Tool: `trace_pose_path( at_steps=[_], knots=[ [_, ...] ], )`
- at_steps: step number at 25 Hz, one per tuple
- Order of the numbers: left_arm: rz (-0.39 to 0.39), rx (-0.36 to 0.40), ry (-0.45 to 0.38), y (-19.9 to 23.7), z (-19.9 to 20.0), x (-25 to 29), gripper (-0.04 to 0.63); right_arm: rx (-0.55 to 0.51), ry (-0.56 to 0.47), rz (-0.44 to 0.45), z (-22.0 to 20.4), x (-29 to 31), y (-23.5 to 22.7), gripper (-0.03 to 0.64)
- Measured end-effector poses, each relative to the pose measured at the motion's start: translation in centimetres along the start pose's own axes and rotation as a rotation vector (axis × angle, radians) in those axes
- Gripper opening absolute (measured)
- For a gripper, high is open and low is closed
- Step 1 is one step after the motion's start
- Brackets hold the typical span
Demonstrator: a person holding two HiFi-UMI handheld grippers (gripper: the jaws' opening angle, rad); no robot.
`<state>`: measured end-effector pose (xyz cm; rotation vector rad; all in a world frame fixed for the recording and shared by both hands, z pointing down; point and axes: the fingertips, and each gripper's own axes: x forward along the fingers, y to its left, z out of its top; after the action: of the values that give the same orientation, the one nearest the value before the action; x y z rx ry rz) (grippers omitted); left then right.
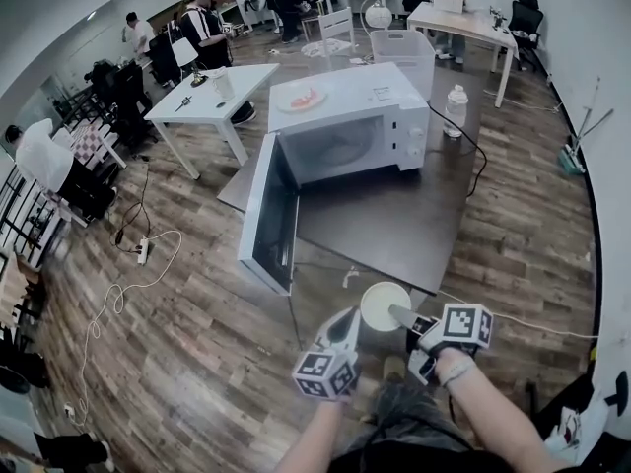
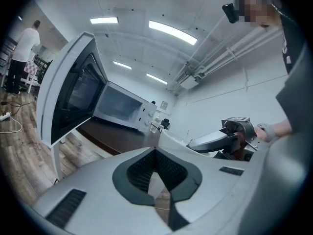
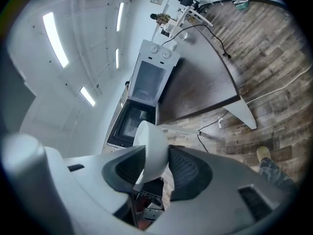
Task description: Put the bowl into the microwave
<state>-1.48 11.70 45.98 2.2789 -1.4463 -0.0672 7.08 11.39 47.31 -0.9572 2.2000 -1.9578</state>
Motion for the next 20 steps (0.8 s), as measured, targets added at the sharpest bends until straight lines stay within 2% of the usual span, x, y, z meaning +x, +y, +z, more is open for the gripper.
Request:
trace_pose_path(
  at_steps=[20],
  knots=[
    [0.087,-0.02,-0.032,4.3,4.0,11.2,0.0,0.011,0.063,0.016,11.5,5.8,-0.6,0.153]
  ],
)
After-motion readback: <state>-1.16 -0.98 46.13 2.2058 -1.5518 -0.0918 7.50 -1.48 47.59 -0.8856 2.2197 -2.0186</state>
